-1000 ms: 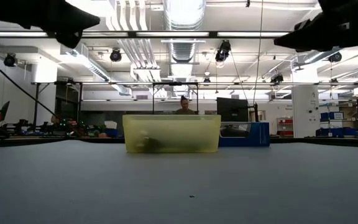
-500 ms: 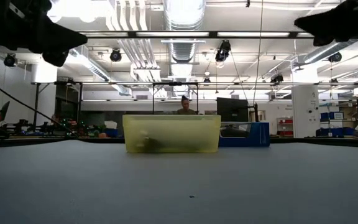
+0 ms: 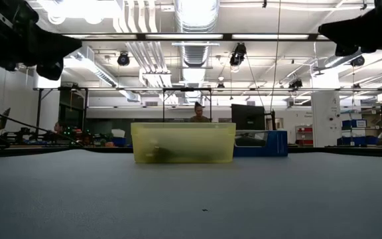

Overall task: Pick and place USB-C Cables
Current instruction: Return to Home Position

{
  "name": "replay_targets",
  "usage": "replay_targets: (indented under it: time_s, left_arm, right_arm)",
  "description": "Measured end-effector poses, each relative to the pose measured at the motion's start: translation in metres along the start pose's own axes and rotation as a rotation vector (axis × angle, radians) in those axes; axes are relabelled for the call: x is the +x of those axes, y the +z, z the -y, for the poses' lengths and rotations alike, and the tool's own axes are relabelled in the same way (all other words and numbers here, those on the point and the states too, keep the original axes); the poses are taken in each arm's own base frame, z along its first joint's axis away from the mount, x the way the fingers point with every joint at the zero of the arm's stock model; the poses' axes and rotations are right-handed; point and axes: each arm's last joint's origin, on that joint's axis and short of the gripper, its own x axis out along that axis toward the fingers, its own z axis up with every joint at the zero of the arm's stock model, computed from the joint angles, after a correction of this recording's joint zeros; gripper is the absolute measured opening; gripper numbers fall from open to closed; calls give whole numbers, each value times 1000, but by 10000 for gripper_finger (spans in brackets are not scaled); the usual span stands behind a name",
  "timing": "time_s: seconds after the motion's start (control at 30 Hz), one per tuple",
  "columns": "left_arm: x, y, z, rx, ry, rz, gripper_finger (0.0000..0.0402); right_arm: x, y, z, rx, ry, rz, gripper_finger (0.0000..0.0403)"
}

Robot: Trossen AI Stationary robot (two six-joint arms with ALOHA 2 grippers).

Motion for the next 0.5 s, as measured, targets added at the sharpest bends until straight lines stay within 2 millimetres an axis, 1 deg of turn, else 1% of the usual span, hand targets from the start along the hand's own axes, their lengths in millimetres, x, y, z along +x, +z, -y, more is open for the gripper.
replay_targets:
  time_s: [0.07, 0.13, 0.27, 0.4, 0.5]
  left_arm:
    - [-1, -5, -1, 1, 1, -4, 1]
    - [-2, -6, -1, 1, 1, -8, 1]
    - [0, -8, 0, 8, 2, -27, 1]
    - [0, -9, 0, 7, 2, -40, 1]
    - [0, -9, 0, -15, 3, -40, 1]
  right_arm:
    - [0, -3, -1, -2, 2, -8, 38]
    - [1, -5, -2, 2, -4, 10, 38]
    - [3, -19, -6, 5, -11, 13, 38]
    - [3, -21, -7, 96, -2, -6, 38]
    - [3, -21, -7, 101, 0, -10, 38]
